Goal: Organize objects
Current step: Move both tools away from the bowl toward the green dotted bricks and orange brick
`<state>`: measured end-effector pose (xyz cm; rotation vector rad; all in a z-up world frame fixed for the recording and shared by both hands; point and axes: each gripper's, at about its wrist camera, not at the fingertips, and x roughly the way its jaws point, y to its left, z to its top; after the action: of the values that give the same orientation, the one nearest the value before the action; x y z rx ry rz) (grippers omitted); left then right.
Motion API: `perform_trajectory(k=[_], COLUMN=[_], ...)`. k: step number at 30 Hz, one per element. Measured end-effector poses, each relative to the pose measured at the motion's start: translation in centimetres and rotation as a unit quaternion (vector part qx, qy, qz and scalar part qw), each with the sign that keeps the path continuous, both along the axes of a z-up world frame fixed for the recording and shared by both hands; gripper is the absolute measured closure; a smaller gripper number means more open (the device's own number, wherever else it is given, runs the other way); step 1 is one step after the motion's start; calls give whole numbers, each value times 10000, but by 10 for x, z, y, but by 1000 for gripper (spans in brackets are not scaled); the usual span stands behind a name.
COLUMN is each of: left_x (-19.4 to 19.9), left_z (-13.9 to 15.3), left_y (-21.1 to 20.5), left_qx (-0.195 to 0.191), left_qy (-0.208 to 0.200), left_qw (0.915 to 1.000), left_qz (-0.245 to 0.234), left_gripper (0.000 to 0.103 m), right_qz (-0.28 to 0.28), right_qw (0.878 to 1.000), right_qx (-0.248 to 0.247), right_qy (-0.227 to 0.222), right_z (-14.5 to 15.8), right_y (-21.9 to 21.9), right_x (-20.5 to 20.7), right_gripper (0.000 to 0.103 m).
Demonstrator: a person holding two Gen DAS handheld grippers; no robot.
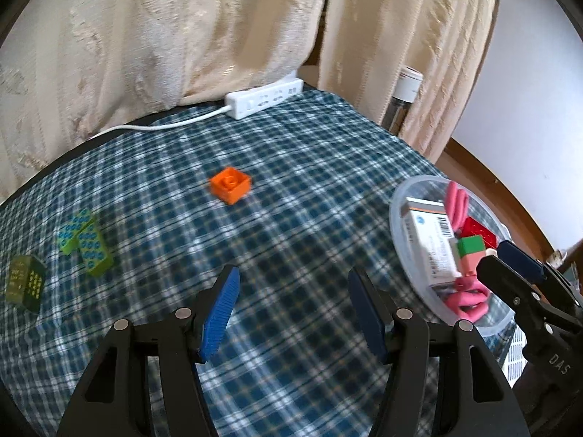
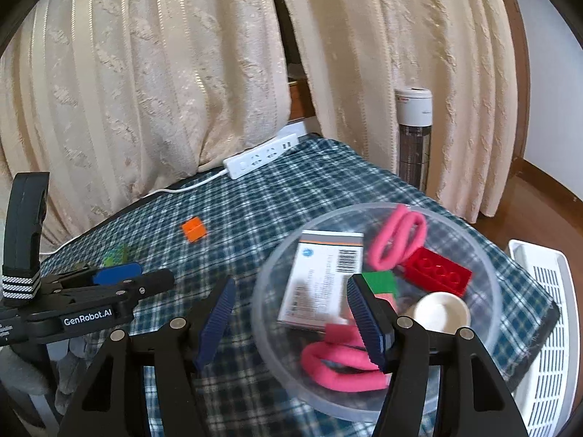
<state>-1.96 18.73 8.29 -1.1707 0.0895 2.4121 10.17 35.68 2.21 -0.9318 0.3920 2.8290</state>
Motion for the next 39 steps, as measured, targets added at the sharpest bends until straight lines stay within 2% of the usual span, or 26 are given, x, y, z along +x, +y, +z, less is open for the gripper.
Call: perform_trajectory(k=[11,19,32,39], left_x=[-14,-37,-87,-103], left_z=[0,-7,-33,-46], left_y=[-42,-77,-128,-137], left_qx=[61,35,-206,-413], left_qy=[-21,-111,-338,-403], left_qw=[9994,9962,9845,9784], left_qz=[349,861,1710,1986], left_gripper=[40,40,40,40], right_qz=[274,448,634,744], right_qw=[9995,9988,9973,9964], right_qx=[-50,-52,-113,-102], right_qy=[-113,-201,-351,-402], right_z=[-4,-9,-20,-23], right_y=[-27,-45,-60,-69], right_x=[-23,-39,-67,-83], right_gripper=[32,32,32,32])
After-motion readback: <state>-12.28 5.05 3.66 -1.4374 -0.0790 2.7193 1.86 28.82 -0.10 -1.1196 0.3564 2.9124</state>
